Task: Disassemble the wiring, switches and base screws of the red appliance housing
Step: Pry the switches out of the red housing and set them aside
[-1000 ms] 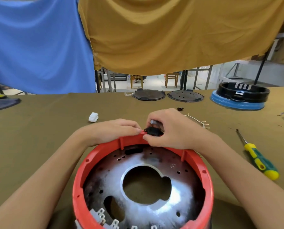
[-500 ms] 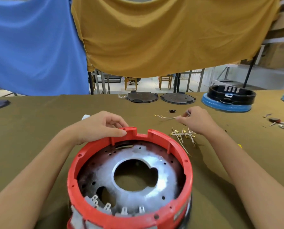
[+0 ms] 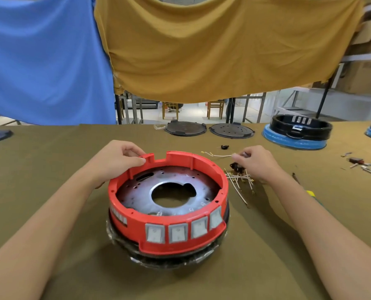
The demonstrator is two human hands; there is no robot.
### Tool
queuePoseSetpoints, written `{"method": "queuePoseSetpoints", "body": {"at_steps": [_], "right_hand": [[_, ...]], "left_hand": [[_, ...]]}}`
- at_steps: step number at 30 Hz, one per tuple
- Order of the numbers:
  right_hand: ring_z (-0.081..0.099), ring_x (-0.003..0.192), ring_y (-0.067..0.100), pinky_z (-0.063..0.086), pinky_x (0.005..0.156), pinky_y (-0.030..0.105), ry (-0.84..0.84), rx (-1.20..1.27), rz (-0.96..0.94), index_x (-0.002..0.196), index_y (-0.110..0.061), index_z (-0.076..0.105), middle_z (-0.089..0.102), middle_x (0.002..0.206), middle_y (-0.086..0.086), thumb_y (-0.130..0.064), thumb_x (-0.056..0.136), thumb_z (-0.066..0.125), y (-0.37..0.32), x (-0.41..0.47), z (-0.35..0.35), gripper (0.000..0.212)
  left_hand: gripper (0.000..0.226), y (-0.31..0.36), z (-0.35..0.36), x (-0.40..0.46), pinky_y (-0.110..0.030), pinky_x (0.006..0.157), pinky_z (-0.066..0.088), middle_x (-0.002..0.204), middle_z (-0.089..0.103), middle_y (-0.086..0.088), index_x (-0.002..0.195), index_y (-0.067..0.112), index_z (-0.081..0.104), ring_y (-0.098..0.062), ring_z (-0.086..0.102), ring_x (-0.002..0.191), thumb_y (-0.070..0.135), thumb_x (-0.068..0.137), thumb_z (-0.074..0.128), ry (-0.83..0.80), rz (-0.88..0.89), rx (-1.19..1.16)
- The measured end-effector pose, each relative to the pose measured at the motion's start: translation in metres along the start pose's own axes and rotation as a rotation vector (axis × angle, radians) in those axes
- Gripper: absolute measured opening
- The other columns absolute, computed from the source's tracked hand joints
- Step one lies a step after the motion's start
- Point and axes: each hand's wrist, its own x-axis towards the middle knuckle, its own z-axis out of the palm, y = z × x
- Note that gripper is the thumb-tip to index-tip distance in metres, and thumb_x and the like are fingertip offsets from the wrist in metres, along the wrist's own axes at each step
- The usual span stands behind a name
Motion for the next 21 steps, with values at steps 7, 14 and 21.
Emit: {"method": "queuePoseSetpoints", "body": {"at_steps": [7,14,21], "right_hand": [[0.05,0.058,0.014,0.037,0.054,0.026,0.23,0.116,-0.046,0.084,0.003,0.064,0.062,0.071,0.011,-0.031,0.102,0.053,-0.013,0.001,-0.004,0.04],[0.063,0.06,-0.006,0.046,0.057,0.025,0.027,0.106,-0.268,0.088,-0.005,0.072,0.07,0.075,0.01,-0.043,0.097,0.059,-0.034,-0.012,0.002,0.041],[0.066,0.079,0.013,0.055,0.072,0.034,-0.045,0.15,-0.31,0.079,-0.025,0.074,0.071,0.078,-0.004,-0.055,0.091,0.062,-0.039,-0.017,0.006,0.034]], "left_hand": [[0.017,-0.001,-0.003,0.002,-0.025,0.042,0.049,0.078,0.059,-0.009,0.099,0.022,0.068,-0.011,0.062,0.048,0.013,0.085,0.065,-0.03,-0.088,0.011],[0.027,-0.001,0.003,0.003,-0.023,0.067,0.046,0.111,0.064,0.004,0.119,0.03,0.064,-0.008,0.063,0.089,0.025,0.092,0.066,-0.058,-0.045,-0.001],[0.027,0.0,0.0,0.004,-0.025,0.064,0.041,0.093,0.069,0.007,0.1,0.023,0.073,-0.01,0.059,0.082,0.006,0.084,0.059,0.186,-0.011,0.241]]}}
